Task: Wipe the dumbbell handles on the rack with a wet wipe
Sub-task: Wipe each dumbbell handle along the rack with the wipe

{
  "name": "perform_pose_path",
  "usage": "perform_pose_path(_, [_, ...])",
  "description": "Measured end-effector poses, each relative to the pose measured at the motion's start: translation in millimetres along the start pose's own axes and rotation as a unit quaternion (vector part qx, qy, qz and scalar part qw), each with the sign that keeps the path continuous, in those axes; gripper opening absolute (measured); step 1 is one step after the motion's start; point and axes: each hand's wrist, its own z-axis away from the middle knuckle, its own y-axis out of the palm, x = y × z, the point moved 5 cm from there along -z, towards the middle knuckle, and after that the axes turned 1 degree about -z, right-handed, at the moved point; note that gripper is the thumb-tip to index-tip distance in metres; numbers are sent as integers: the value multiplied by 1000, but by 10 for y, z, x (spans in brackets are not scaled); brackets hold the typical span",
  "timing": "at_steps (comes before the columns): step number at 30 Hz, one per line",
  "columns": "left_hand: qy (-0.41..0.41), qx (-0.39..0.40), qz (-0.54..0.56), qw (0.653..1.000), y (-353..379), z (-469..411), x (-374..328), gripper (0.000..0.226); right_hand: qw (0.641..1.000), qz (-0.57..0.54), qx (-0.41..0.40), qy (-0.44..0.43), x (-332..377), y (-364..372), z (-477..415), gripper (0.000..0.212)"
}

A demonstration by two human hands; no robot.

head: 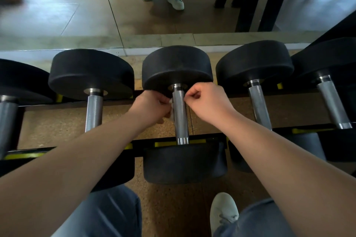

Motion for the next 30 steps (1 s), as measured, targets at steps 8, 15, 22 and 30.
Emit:
perform_pose_path(8, [-87,96,79,988,185,-64,121,15,1000,7,21,12,-58,20,-17,12])
perform_pose_path(15, [-46,163,117,979,243,-284,243,25,999,0,41,11,-83,18,-12,12])
perform_pose_path(22, [-63,244,161,954,361,-258,253,22,998,-3,59,20,-106,6,-52,14])
perform_pose_path(30, [-46,330,186,924,353,-145,175,41,997,-19,61,34,-102,24,-80,16])
